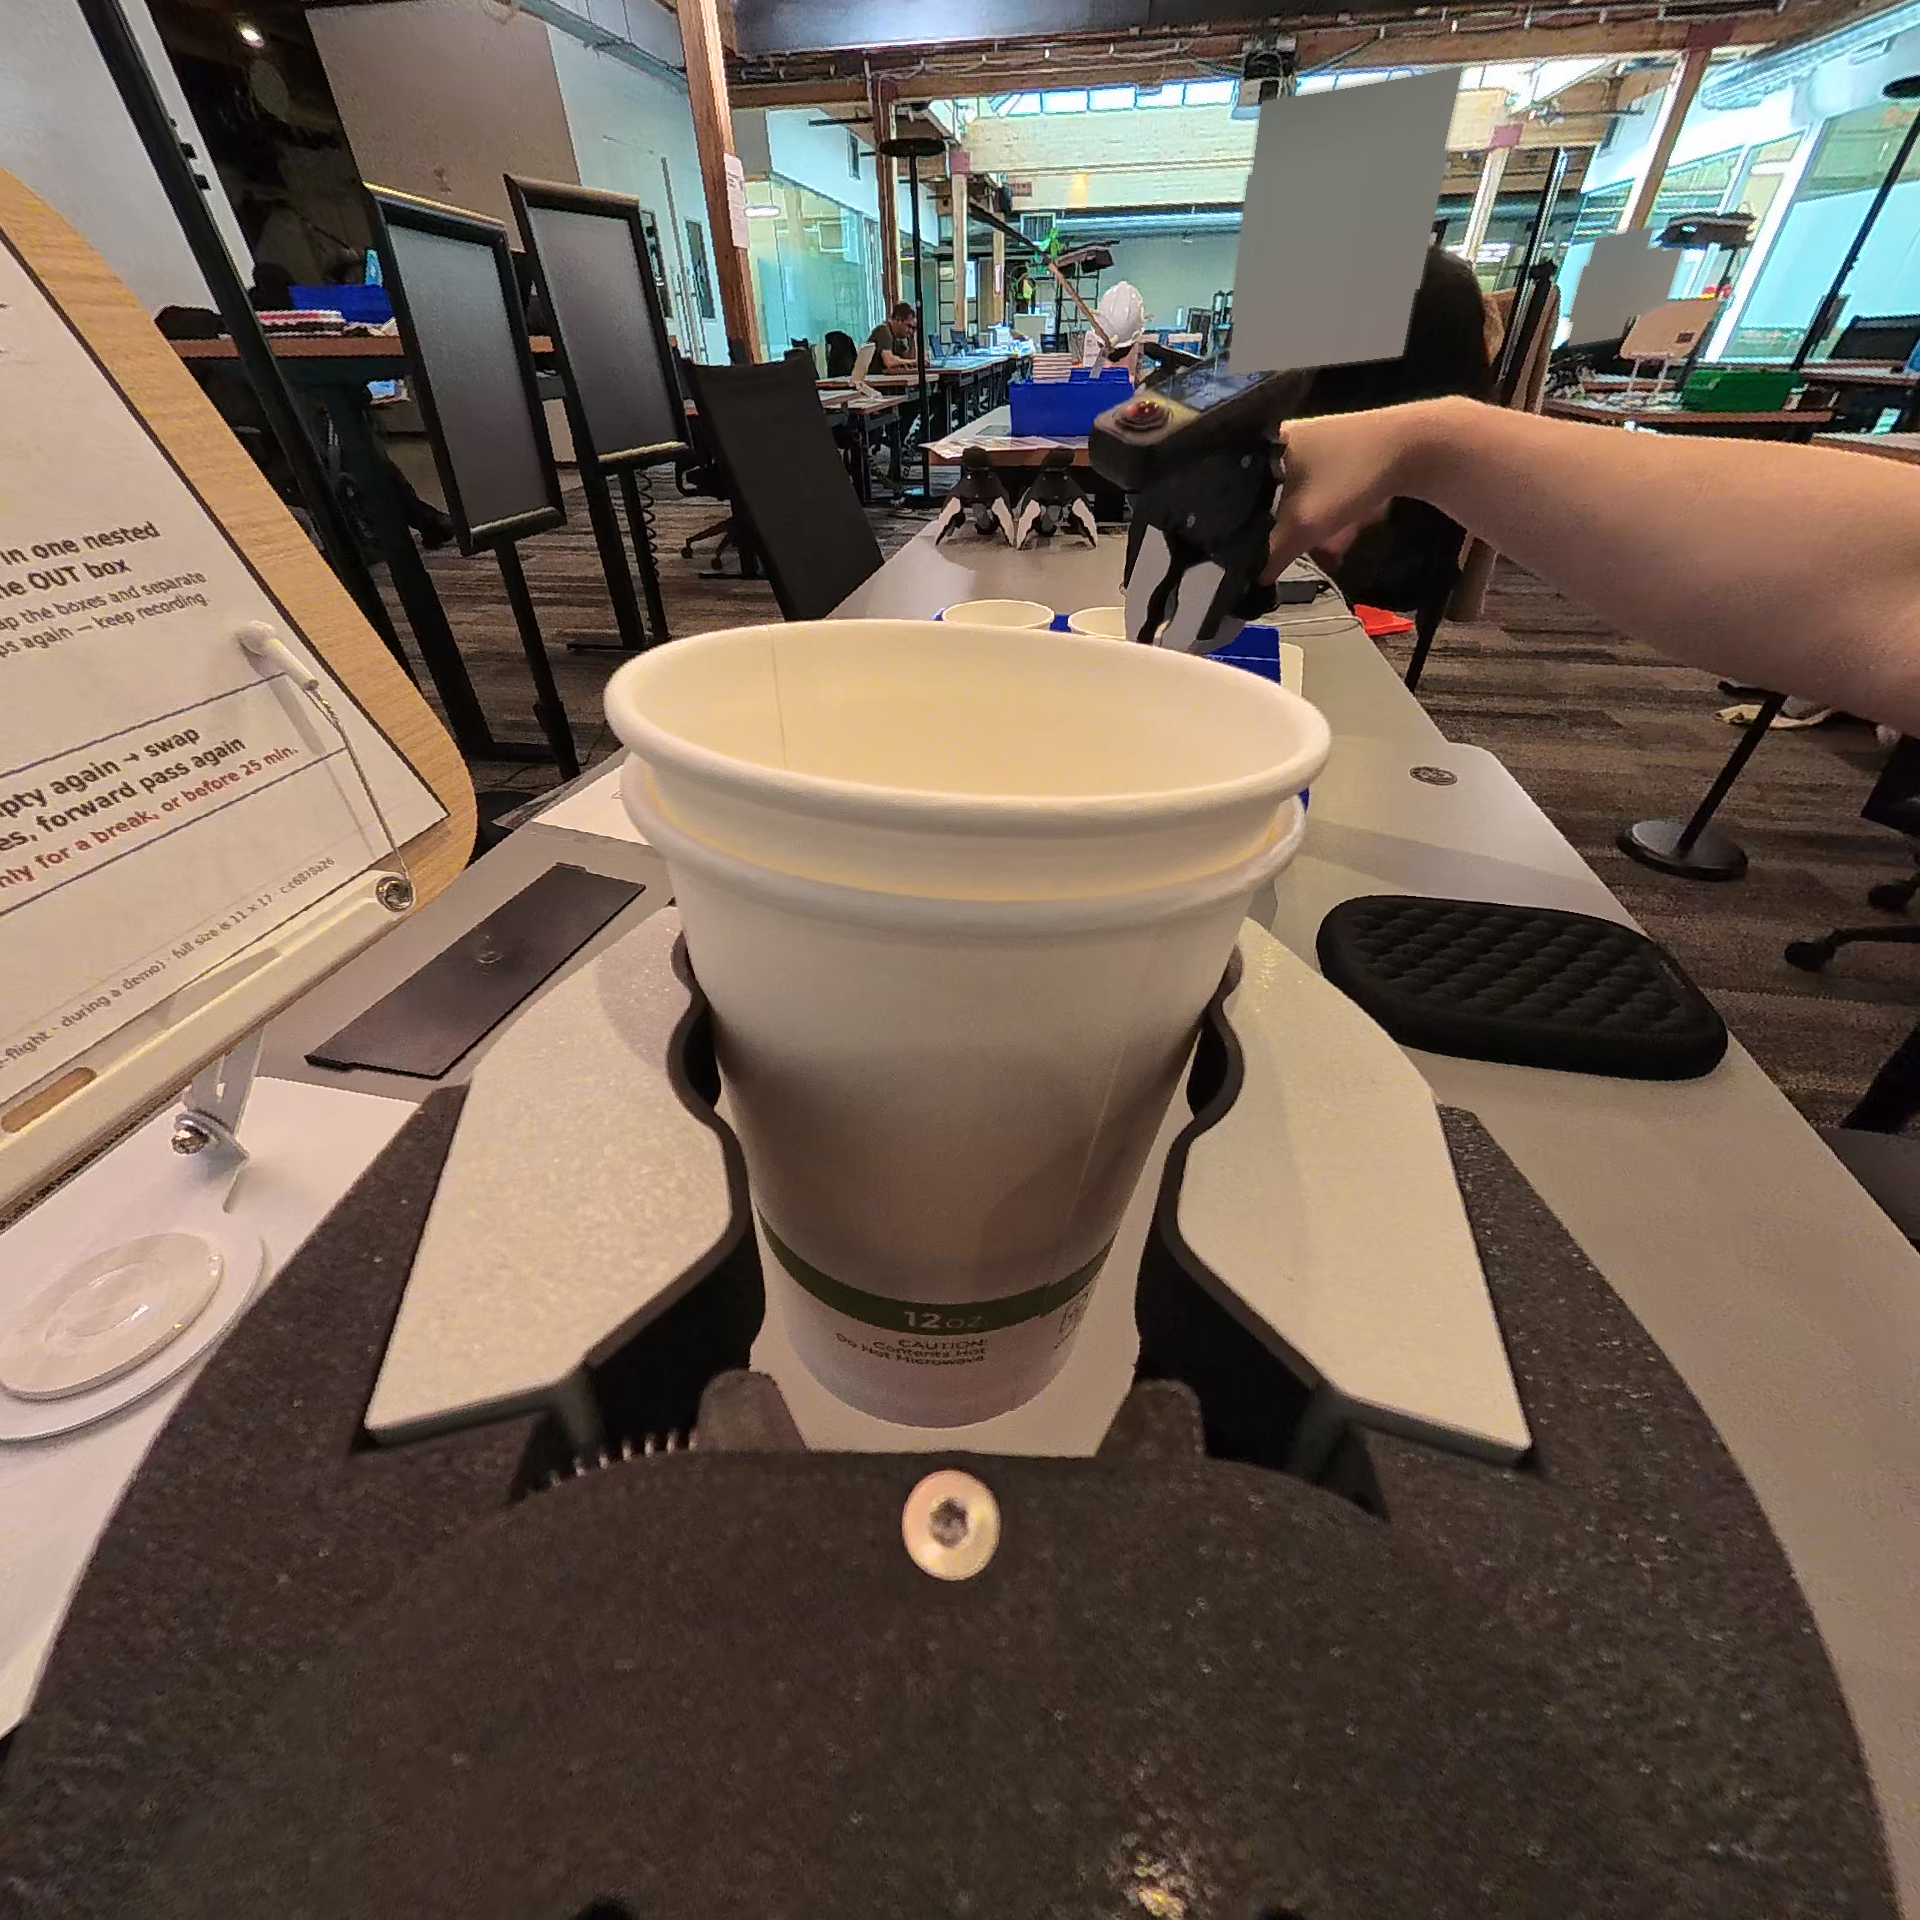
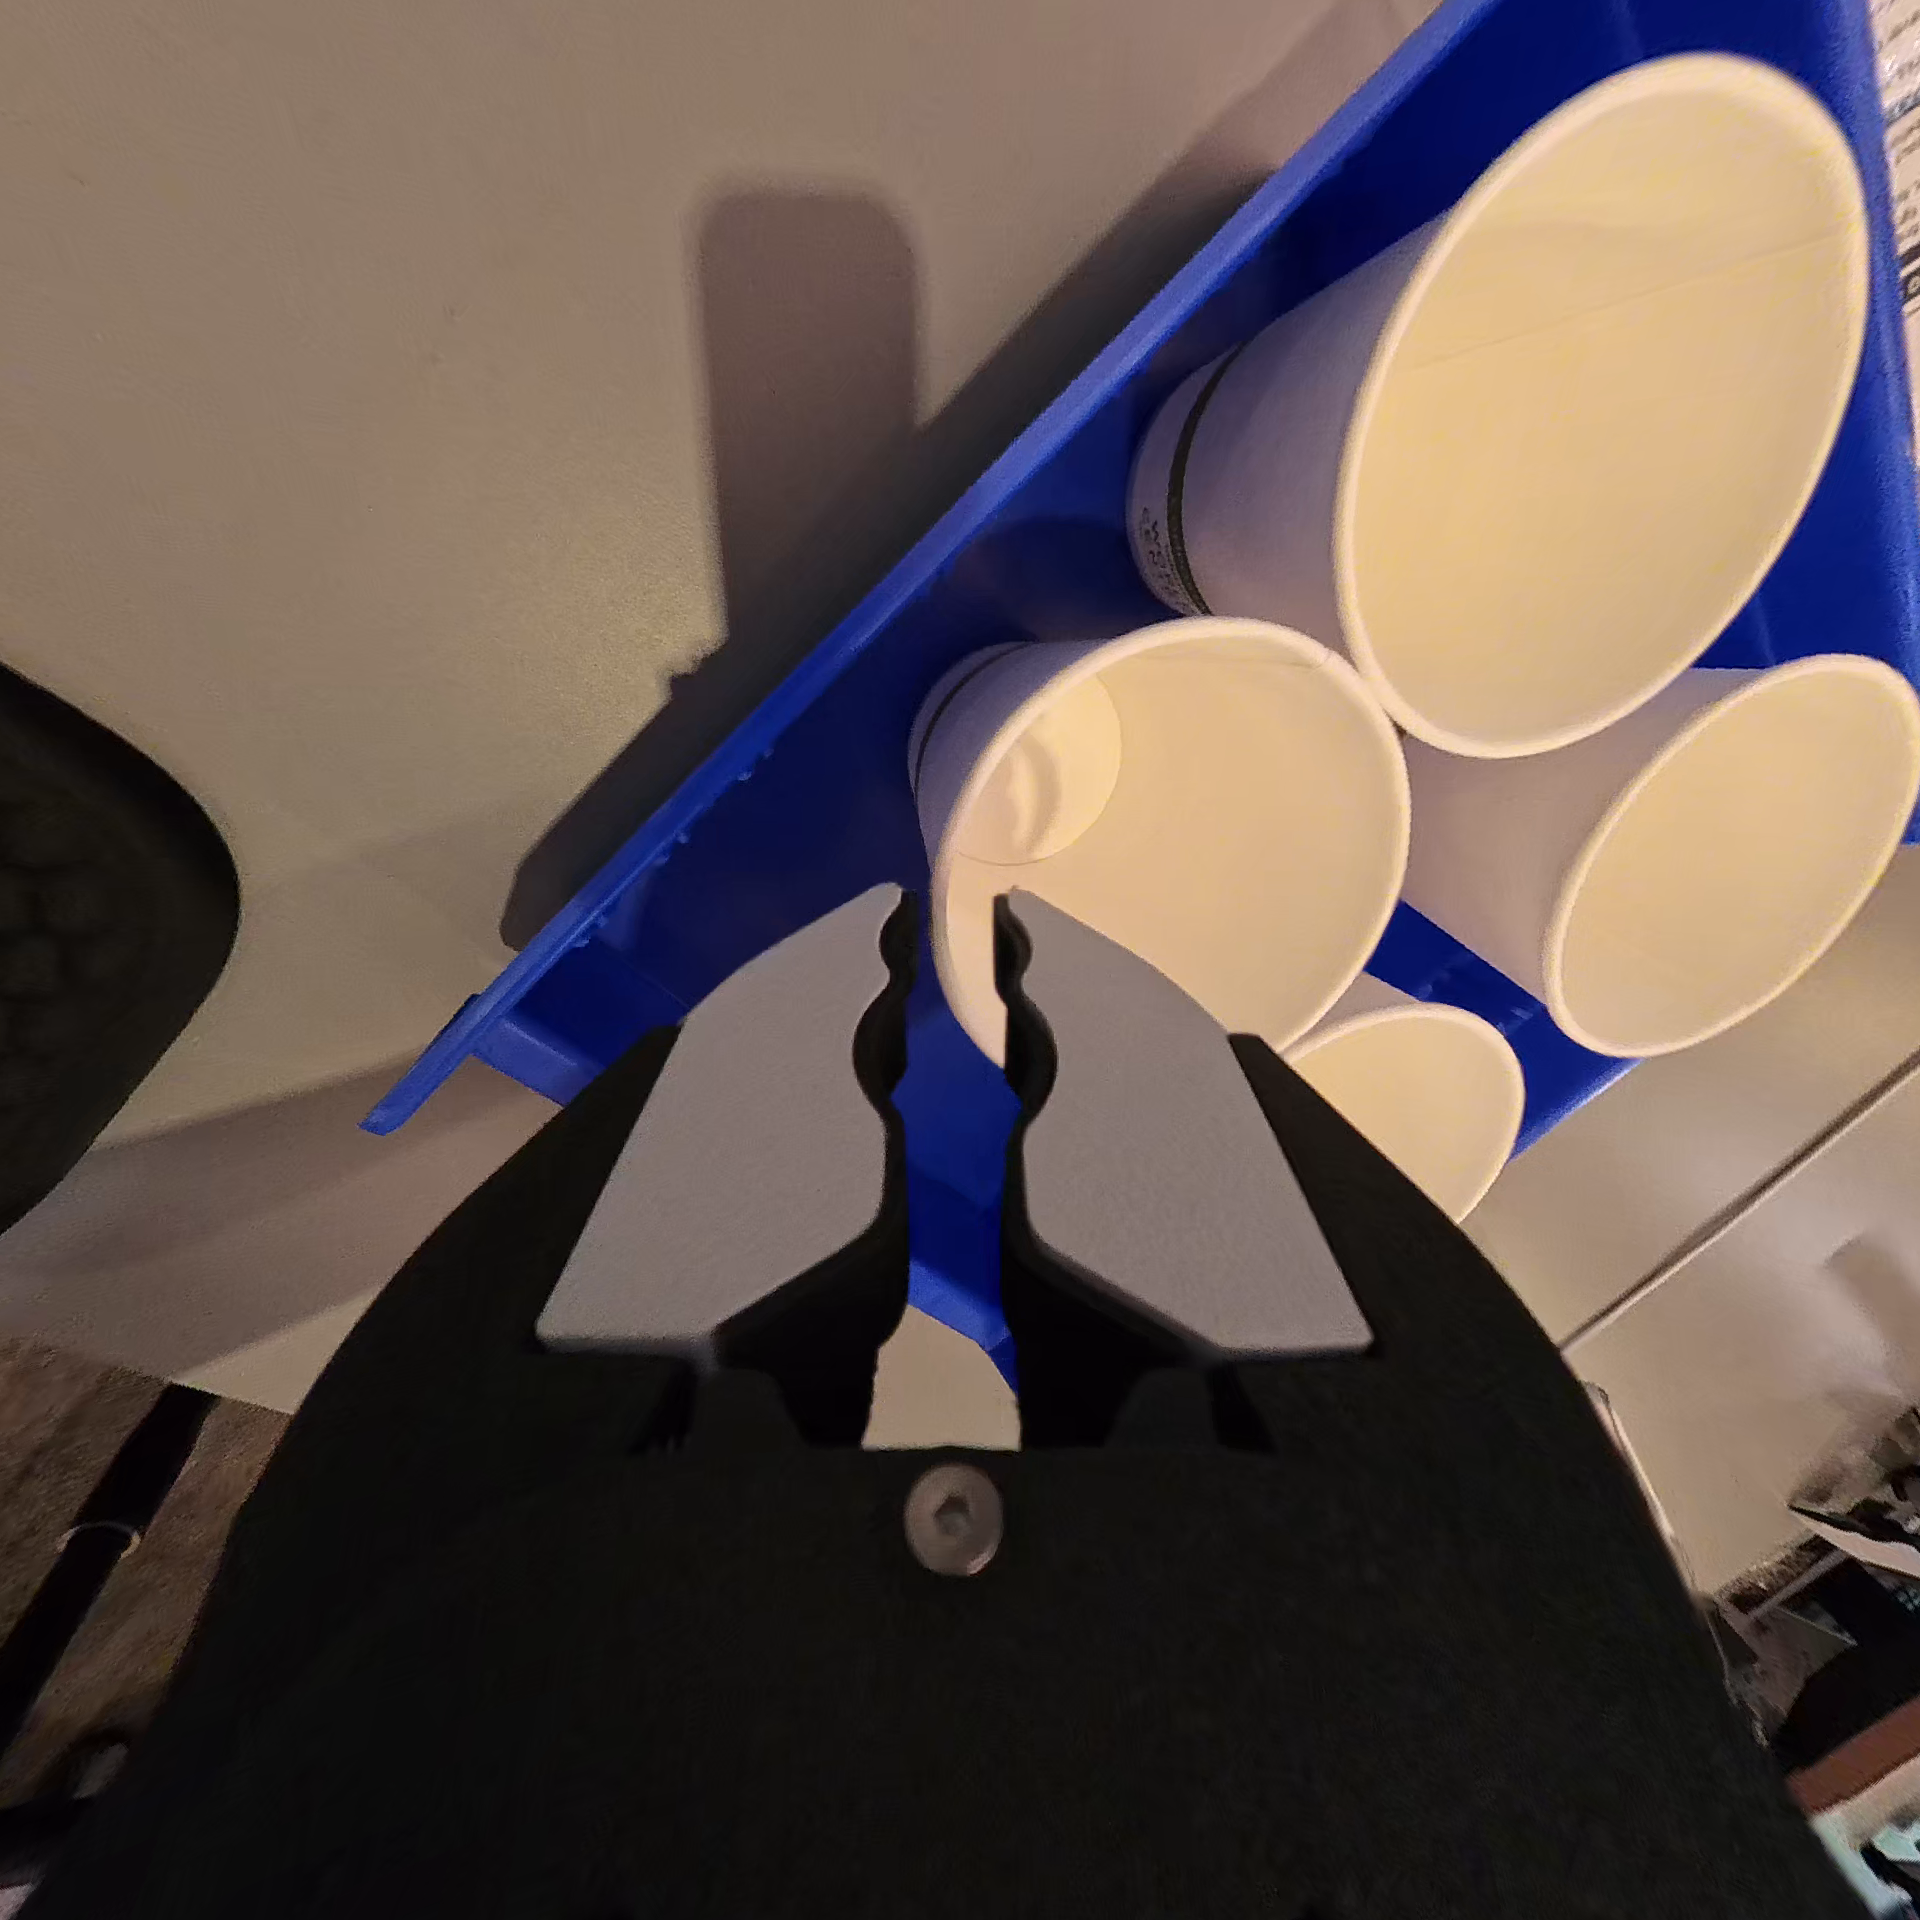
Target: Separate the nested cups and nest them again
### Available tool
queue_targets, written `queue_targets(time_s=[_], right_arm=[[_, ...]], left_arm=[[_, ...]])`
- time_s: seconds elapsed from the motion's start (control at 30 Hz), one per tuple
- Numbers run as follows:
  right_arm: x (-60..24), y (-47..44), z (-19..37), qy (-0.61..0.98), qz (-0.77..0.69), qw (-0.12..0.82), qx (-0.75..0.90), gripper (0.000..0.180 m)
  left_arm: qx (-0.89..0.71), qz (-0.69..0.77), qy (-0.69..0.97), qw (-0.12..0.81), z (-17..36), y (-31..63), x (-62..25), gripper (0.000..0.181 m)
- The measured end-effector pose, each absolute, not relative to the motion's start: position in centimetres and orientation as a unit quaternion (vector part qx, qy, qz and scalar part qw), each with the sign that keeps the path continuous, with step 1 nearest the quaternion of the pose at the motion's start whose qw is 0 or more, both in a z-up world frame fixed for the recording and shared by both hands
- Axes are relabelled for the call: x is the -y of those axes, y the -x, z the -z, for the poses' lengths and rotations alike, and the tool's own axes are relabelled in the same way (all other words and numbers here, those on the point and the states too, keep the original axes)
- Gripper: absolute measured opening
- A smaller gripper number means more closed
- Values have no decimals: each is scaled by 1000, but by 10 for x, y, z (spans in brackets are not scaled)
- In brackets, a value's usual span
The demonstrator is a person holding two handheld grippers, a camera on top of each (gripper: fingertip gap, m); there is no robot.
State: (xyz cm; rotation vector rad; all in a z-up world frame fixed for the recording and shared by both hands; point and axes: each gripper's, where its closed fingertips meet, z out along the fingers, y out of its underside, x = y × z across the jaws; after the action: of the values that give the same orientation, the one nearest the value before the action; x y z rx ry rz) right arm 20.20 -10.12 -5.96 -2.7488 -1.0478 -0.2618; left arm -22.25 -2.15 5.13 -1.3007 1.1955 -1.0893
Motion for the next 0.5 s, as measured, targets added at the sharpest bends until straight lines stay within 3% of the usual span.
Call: queue_targets(time_s=[0.5], right_arm=[[112,-199,23,922,108,94,360,23]], left_arm=[[-500,456,537,503,-51,221,25,90]])
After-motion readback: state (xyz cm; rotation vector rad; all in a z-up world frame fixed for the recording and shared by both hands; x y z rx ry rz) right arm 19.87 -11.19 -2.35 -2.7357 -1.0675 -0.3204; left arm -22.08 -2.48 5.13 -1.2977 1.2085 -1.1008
